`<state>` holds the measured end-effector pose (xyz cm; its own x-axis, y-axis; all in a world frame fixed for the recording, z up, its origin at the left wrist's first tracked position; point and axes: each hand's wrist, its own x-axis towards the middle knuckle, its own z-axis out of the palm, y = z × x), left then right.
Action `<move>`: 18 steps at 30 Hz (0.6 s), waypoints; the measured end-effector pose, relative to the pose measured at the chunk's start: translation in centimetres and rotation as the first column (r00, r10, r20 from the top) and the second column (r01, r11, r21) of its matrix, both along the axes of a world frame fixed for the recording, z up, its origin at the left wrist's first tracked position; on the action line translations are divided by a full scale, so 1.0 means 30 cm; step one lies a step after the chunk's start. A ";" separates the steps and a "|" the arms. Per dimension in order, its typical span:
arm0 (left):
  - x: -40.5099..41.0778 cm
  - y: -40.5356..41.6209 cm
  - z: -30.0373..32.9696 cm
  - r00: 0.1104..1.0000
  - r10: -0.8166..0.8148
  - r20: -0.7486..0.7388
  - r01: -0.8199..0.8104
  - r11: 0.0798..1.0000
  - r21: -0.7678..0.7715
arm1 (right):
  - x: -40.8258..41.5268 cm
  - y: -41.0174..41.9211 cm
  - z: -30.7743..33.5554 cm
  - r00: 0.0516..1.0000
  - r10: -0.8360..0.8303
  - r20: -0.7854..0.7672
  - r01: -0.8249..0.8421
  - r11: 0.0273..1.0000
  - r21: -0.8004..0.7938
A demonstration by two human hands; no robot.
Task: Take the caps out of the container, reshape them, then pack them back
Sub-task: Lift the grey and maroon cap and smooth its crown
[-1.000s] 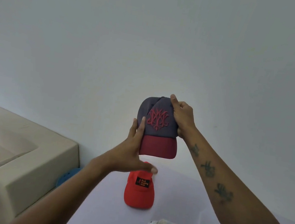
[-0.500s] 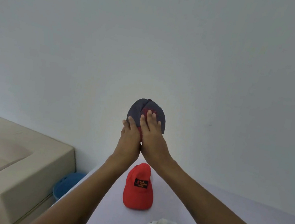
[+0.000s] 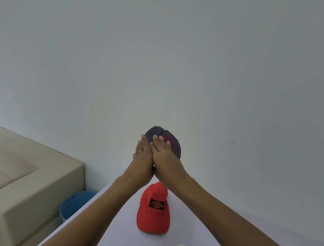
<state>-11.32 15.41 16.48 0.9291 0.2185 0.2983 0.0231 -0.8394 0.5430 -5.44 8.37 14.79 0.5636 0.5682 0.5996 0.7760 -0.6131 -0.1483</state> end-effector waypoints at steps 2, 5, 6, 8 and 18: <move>0.007 0.008 -0.002 0.999 0.034 0.009 -0.034 0.999 -0.040 | -0.025 -0.054 0.059 0.979 0.193 0.065 -0.198 0.977 0.078; 0.015 0.007 0.002 0.999 0.025 0.046 -0.017 0.983 -0.181 | -0.044 -0.074 0.050 0.964 0.243 0.107 -0.260 0.947 0.190; 0.011 0.001 0.004 0.994 -0.011 0.106 0.041 0.959 -0.280 | -0.060 -0.070 0.047 0.971 0.232 0.056 -0.239 0.947 0.216; -0.017 -0.015 0.014 0.973 -0.109 0.204 0.185 0.898 -0.399 | -0.072 -0.043 0.024 0.961 0.275 0.026 -0.264 0.886 0.382; -0.030 0.079 0.025 0.995 0.058 0.083 -0.060 0.998 0.023 | -0.017 -0.080 0.009 0.996 0.040 0.086 -0.053 0.986 0.157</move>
<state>-12.23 17.76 17.25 0.8867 0.2636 0.3797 0.0289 -0.8514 0.5236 -5.96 5.99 15.06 0.4839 0.4862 0.7276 0.8167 -0.5496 -0.1759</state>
